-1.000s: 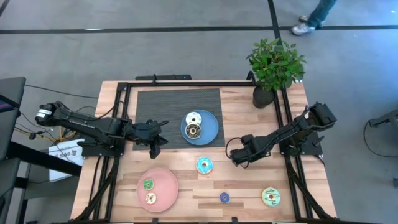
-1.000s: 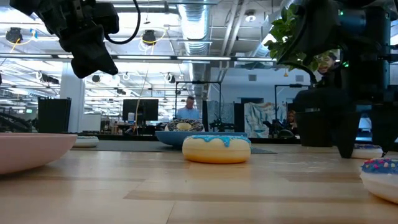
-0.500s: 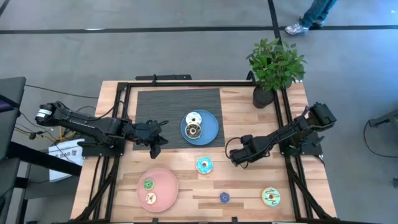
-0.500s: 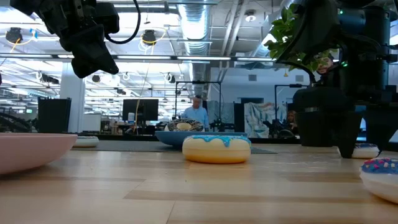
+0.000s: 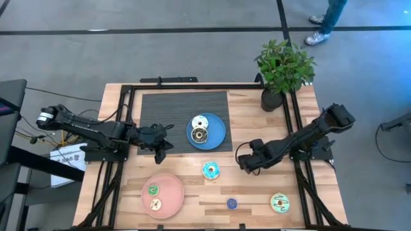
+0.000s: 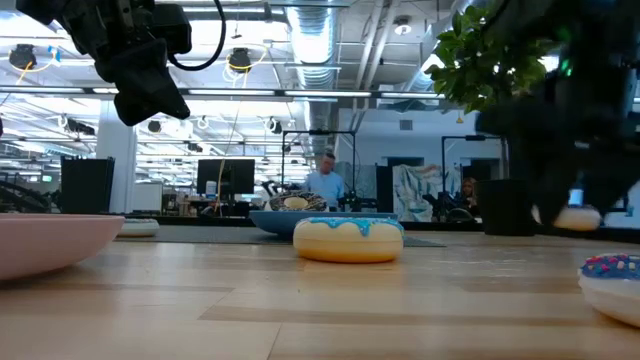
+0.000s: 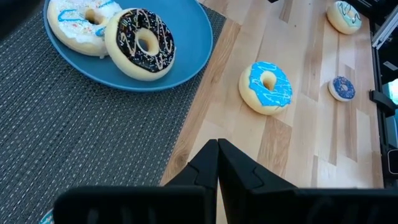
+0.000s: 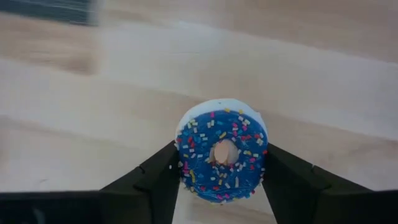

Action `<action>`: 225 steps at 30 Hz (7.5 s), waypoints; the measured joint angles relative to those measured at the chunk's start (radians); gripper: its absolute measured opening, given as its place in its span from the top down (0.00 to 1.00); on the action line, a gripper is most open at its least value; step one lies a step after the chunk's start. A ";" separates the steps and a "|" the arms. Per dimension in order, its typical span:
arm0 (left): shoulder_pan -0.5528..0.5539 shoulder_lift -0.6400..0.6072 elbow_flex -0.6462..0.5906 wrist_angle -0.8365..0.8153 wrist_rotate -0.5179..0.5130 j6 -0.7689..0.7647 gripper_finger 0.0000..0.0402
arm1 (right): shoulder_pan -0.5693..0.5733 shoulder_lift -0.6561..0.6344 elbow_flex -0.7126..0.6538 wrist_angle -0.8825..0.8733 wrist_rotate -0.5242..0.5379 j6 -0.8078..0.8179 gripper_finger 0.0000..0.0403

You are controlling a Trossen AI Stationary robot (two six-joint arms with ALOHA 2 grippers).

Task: Pick & Place donuts
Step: Put the small dark blue donut on the pink plate, then put the small blue donut on the pink plate

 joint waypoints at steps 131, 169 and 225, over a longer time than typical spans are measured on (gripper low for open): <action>-0.035 -0.233 -0.008 -0.315 -0.108 -0.036 1.00 | -0.219 1.112 1.535 0.204 -0.486 -1.131 0.40; -0.035 -0.233 -0.008 -0.314 -0.105 -0.042 1.00 | -0.209 1.112 1.532 0.236 -0.450 -1.125 0.40; -0.035 -0.233 -0.009 -0.315 -0.105 -0.040 1.00 | -0.235 1.110 1.531 0.190 -0.464 -1.069 0.10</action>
